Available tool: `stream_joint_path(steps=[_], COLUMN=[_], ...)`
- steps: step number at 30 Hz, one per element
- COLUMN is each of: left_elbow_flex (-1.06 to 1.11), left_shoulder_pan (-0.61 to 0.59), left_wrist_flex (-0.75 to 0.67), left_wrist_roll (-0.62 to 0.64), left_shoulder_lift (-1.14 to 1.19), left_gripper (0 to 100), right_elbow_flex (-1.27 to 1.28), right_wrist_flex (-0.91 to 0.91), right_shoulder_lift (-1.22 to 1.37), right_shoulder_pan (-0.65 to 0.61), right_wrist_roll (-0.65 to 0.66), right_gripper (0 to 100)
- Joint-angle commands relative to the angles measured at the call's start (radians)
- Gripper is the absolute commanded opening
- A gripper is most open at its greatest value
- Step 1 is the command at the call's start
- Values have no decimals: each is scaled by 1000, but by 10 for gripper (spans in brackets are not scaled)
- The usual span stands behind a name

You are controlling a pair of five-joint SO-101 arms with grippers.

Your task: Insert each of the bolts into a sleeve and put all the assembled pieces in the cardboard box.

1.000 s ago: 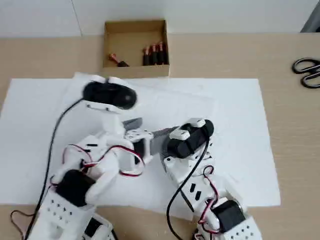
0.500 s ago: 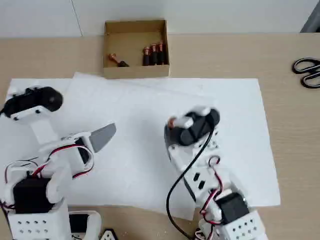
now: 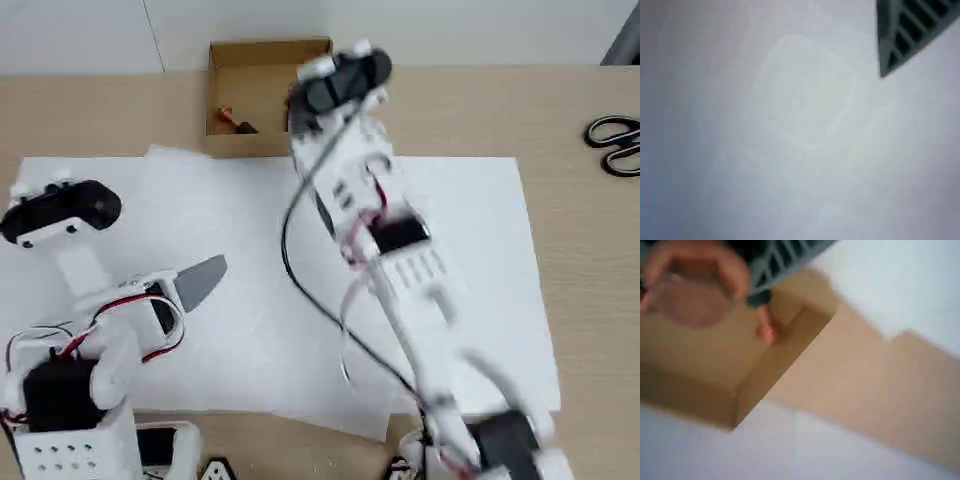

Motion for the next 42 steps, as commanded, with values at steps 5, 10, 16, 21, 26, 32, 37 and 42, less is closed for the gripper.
stream_joint_path(steps=[5,10,16,21,26,32,37,42], left_elbow_flex=[-41,-41,-39,-39,-39,-39,-39,-39], left_shoulder_pan=[-5,-6,-6,-6,-6,-6,-6,-6], left_wrist_flex=[9,9,8,6,6,6,6,5], left_wrist_roll=[-6,-6,-5,-5,-5,-5,-5,-5], left_shoulder_lift=[-8,-8,-8,-8,-8,-8,-8,-8], left_gripper=[377,376,376,376,376,376,376,376], right_elbow_flex=[-482,-690,-852,-954,-965,-964,-964,-968], right_wrist_flex=[-272,-318,-320,-320,-312,-272,-234,-234], right_shoulder_lift=[515,754,967,1092,1130,1130,1124,1087], right_shoulder_pan=[19,10,-1,-1,-7,-12,-19,-4], right_wrist_roll=[12,11,6,6,6,6,9,11], right_gripper=[3,3,4,4,6,181,269,266])
